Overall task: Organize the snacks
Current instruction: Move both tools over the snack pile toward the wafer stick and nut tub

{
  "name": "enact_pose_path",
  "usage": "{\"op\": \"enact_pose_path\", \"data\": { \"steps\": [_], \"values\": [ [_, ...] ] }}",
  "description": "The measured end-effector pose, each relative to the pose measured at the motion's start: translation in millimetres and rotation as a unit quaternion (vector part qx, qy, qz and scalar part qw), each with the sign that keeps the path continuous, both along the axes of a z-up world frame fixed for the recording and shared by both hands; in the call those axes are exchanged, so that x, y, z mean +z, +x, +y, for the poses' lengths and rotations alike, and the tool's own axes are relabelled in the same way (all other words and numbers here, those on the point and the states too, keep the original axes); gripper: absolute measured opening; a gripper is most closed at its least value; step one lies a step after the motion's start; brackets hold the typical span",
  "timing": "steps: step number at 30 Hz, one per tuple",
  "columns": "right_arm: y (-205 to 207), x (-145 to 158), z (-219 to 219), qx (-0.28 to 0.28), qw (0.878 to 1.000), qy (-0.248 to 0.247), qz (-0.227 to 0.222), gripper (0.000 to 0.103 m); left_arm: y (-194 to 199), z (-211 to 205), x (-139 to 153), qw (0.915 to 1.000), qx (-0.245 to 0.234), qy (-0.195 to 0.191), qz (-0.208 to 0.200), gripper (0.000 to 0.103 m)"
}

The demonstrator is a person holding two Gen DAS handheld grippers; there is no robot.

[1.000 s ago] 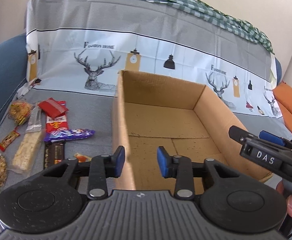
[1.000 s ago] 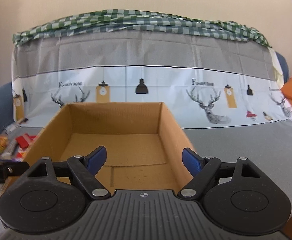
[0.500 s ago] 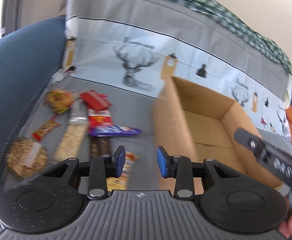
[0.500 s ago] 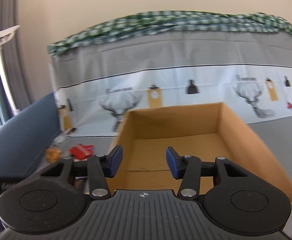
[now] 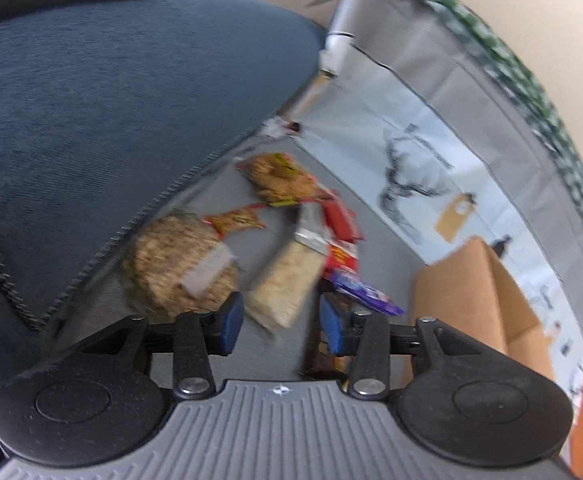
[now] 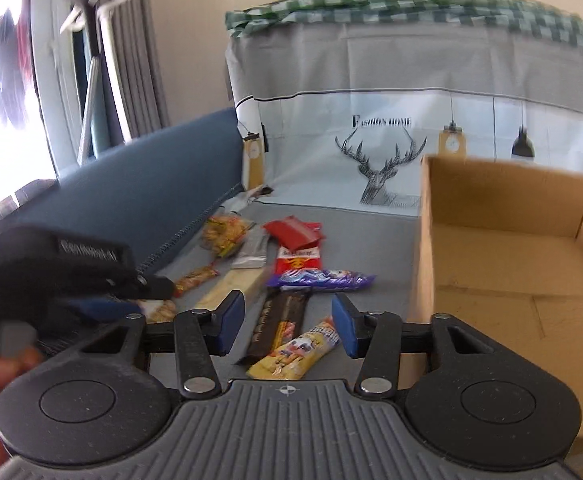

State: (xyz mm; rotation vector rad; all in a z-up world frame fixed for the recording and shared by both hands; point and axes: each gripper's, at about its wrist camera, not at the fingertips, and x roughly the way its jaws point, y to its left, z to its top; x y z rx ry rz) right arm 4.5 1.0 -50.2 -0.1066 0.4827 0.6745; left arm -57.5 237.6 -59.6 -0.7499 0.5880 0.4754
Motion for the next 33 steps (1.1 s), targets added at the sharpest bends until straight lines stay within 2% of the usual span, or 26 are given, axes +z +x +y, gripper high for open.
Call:
{"op": "enact_pose_path", "data": {
  "steps": [3,7,12,14,21,23,27,30,33],
  "values": [
    [7.7,-3.3,8.8,0.018,1.0,0.01,0.017,0.057,-0.8,6.1,-6.2,0.9994,0.03,0.004,0.016,0.055],
    [13.5,-14.5,24.3,0.024,0.999,-0.018,0.016,0.057,3.5,7.2,-13.2,0.9975,0.054,0.012,0.043,0.065],
    [20.5,-30.9,40.8,0.02,0.997,-0.061,0.03,0.057,4.8,5.0,-13.7,0.995,0.074,0.04,0.055,0.067],
    [24.4,-36.3,45.0,0.012,0.996,-0.075,0.036,0.057,2.6,2.7,-11.6,0.9943,0.076,0.052,0.053,0.072],
    [35.3,-50.3,54.2,0.001,0.993,-0.105,0.061,0.061,0.5,0.2,-10.6,0.9934,0.076,0.06,0.061,0.076],
    [37.8,-53.9,55.8,-0.005,0.991,-0.114,0.068,0.061,4.5,0.9,-14.4,0.9926,0.073,0.058,0.078,0.079],
    [43.0,-61.7,57.2,-0.01,0.989,-0.123,0.086,0.061,12.3,9.1,-22.1,0.9919,0.083,0.044,0.086,0.079],
    [43.7,-65.1,57.5,-0.007,0.987,-0.127,0.093,0.052,19.8,13.6,-27.2,0.9913,0.085,0.041,0.092,0.079],
    [41.0,-64.8,57.8,0.005,0.988,-0.127,0.09,0.037,25.0,15.5,-30.8,0.9907,0.085,0.041,0.098,0.079]
  ]
}}
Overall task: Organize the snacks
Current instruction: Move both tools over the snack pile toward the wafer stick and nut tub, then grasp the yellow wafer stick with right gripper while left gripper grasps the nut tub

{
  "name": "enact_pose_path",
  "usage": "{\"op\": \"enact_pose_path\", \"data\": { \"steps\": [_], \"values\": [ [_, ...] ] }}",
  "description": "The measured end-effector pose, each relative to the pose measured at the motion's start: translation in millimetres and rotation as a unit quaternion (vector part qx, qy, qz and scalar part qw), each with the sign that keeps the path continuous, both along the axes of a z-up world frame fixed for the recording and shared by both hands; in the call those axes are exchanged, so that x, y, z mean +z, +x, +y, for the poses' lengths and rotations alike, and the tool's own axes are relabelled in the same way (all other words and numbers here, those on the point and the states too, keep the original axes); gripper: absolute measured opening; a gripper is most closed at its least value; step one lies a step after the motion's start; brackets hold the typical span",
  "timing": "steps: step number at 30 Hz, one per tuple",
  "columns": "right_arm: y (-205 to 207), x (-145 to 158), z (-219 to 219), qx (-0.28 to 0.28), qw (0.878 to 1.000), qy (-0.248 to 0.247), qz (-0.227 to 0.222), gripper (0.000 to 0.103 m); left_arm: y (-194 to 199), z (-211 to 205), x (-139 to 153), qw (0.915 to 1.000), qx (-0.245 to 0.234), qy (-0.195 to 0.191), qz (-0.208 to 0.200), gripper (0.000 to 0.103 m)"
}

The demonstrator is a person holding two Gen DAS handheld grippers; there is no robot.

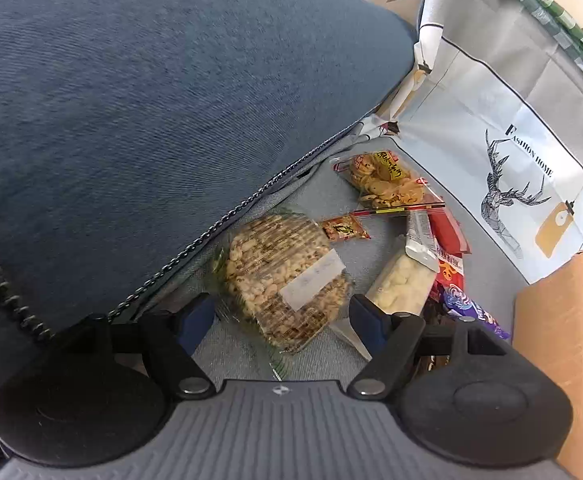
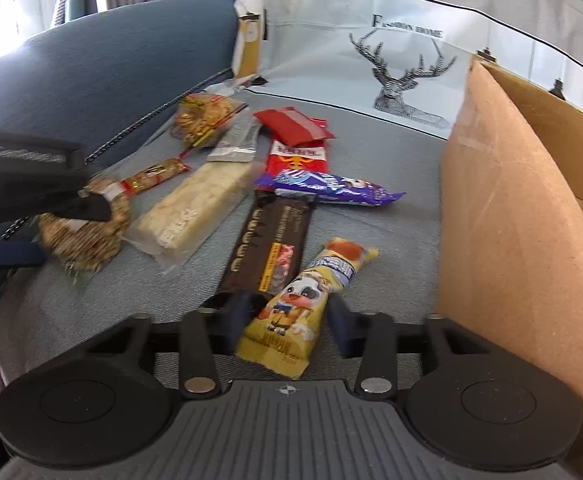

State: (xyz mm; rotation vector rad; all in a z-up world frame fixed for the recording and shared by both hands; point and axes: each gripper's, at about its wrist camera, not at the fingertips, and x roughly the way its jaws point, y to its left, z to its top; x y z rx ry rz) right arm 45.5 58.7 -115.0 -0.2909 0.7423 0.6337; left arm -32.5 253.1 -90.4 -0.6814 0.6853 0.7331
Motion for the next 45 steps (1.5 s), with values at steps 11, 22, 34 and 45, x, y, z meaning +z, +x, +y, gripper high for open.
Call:
{"op": "enact_pose_path", "data": {
  "steps": [11,22,34,45],
  "values": [
    [-8.7,10.0,-9.7,0.025,0.999,0.016,-0.013,0.023,12.0,0.1,-5.0,0.9994,0.001,0.029,0.017,0.065],
    [-33.7,25.3,-19.8,0.072,0.997,0.016,-0.015,0.023,-9.1,2.4,6.6,0.9991,-0.028,0.017,-0.026,0.003],
    [-48.5,22.0,-30.1,0.071,0.997,0.004,0.009,0.028,-18.3,-4.9,13.1,0.9979,-0.053,-0.015,-0.036,0.074],
    [-31.5,13.1,-28.2,0.055,0.998,0.008,0.037,0.047,43.6,3.1,-0.1,0.9998,0.016,-0.002,0.007,0.098]
  ]
}}
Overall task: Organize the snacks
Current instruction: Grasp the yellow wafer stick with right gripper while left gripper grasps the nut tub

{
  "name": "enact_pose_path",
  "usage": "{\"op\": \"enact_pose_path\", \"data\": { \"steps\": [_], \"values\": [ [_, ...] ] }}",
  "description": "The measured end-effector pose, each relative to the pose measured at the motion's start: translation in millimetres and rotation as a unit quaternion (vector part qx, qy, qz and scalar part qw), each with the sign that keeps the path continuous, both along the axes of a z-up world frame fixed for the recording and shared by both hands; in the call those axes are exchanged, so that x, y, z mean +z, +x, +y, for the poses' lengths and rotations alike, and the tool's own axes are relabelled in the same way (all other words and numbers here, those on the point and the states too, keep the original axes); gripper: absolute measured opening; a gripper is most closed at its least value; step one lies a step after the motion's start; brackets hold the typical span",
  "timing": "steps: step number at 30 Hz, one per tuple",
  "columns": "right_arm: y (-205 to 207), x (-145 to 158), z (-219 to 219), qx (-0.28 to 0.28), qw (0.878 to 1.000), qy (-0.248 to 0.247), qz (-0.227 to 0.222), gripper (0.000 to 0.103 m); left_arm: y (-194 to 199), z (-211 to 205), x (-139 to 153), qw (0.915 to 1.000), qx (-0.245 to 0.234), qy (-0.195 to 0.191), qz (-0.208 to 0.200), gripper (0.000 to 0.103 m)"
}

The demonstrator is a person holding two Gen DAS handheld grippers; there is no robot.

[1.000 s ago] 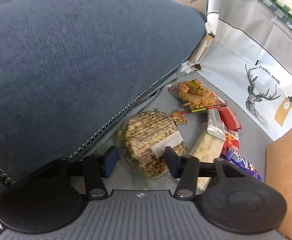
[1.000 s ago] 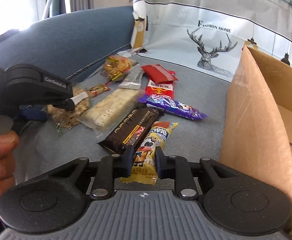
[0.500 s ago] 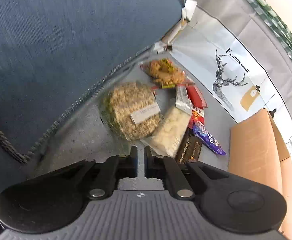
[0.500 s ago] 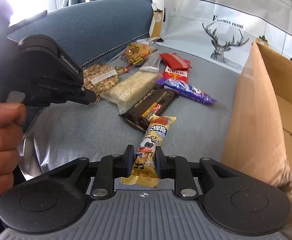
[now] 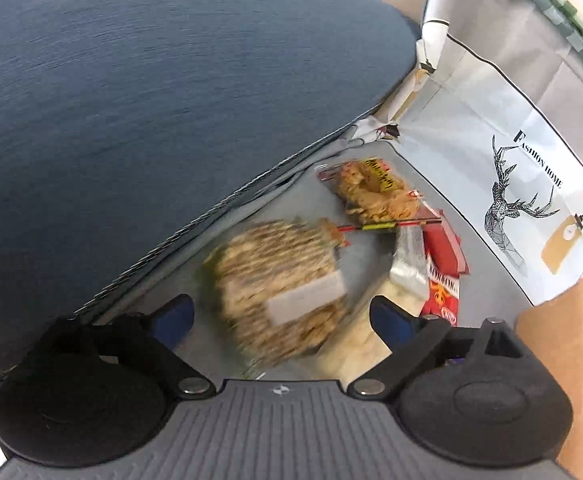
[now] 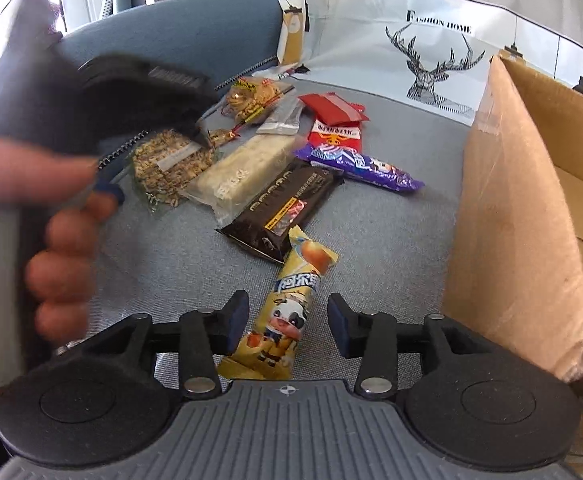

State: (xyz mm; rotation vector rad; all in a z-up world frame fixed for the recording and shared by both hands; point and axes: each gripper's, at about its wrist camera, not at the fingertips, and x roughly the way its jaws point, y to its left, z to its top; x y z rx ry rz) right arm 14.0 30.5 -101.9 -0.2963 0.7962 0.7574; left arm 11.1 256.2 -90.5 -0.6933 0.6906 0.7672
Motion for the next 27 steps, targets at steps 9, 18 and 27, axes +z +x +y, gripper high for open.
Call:
{"op": "enact_pose_path", "data": {
  "steps": [9,18,27],
  "values": [
    [8.4,-11.4,10.7,0.0,1.0,-0.029,0.006,0.05,20.6,3.1,-10.1,0.9986,-0.008,0.032,0.041,0.099],
    [5.4,-10.9,8.0,0.005,1.0,-0.03,-0.002,0.045,15.0,4.4,-8.3,0.9983,-0.009,0.044,0.037,0.087],
    [-4.6,-4.2,5.2,0.023,0.999,-0.023,-0.023,0.023,-12.7,2.4,15.8,0.9973,-0.053,0.036,-0.035,0.085]
  ]
}}
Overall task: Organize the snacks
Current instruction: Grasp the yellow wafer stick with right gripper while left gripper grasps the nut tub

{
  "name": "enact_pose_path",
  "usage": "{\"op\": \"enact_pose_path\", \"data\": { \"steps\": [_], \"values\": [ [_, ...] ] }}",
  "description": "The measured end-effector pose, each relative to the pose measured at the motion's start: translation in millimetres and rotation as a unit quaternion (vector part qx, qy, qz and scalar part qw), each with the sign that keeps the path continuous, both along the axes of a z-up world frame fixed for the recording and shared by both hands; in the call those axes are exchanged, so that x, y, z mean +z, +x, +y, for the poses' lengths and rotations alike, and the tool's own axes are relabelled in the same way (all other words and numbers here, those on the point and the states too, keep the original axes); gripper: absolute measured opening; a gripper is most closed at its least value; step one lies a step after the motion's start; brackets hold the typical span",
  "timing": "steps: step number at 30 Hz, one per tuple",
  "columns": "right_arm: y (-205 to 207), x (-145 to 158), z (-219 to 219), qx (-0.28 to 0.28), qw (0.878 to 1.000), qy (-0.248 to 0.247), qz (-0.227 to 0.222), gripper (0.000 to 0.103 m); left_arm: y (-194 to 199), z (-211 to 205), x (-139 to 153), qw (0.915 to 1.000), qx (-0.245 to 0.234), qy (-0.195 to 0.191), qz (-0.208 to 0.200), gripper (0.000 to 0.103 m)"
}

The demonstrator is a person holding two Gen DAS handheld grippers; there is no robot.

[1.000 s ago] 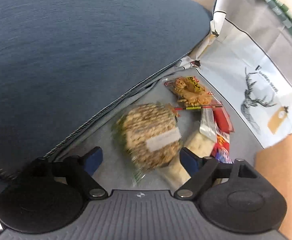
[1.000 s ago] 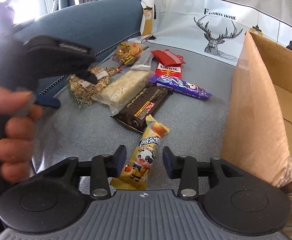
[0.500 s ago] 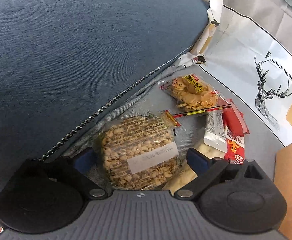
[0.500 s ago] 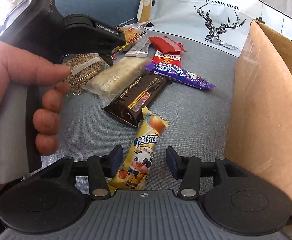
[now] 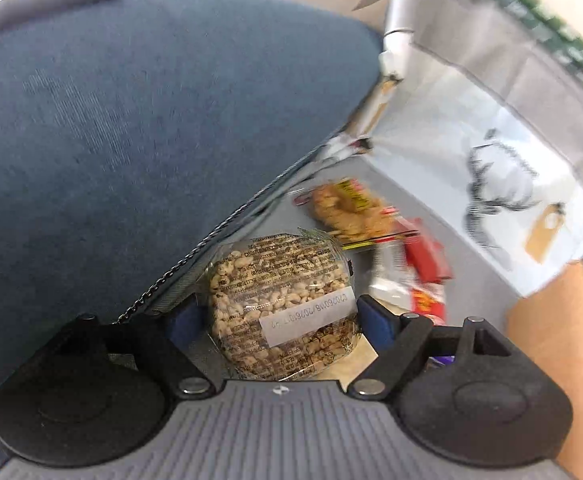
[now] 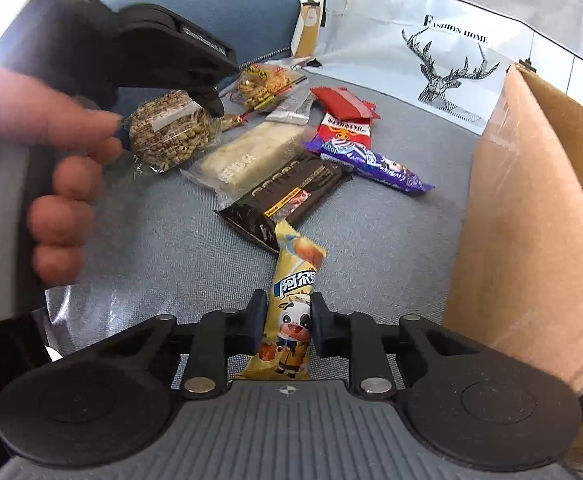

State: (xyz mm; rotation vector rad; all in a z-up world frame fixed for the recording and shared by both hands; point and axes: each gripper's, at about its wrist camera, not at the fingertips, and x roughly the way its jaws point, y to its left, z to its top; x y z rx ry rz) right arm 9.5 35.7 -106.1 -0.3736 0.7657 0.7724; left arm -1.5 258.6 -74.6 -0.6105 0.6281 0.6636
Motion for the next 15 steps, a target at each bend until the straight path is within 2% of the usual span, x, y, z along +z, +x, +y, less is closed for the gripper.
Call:
{"op": "enact_pose_path", "data": {
  "steps": [4,7,9,12,15],
  "values": [
    [-2.3,5.0,-5.2,-0.009,1.0,0.009,0.001,0.022,-20.6,-5.1,10.5,0.9981,-0.045,-0.021,-0.037,0.085],
    [-4.3,6.3,-7.8,-0.01,1.0,0.009,0.004,0.022,-30.0,-11.9,8.0,0.9929,-0.084,-0.068,-0.049,0.085],
    [-5.3,6.3,-8.5,-0.008,1.0,0.007,0.004,0.022,-32.2,-18.0,4.5,0.9901,-0.105,-0.085,-0.038,0.085],
    [-5.3,2.5,-8.6,-0.009,1.0,-0.004,0.014,0.023,-31.0,-28.4,-3.5,0.9878,-0.125,-0.093,-0.002,0.085],
    [-1.9,-2.7,-9.3,-0.013,0.999,-0.012,0.032,0.023,-27.0,-35.2,-15.3,0.9863,-0.123,-0.105,0.032,0.086]
  ]
}}
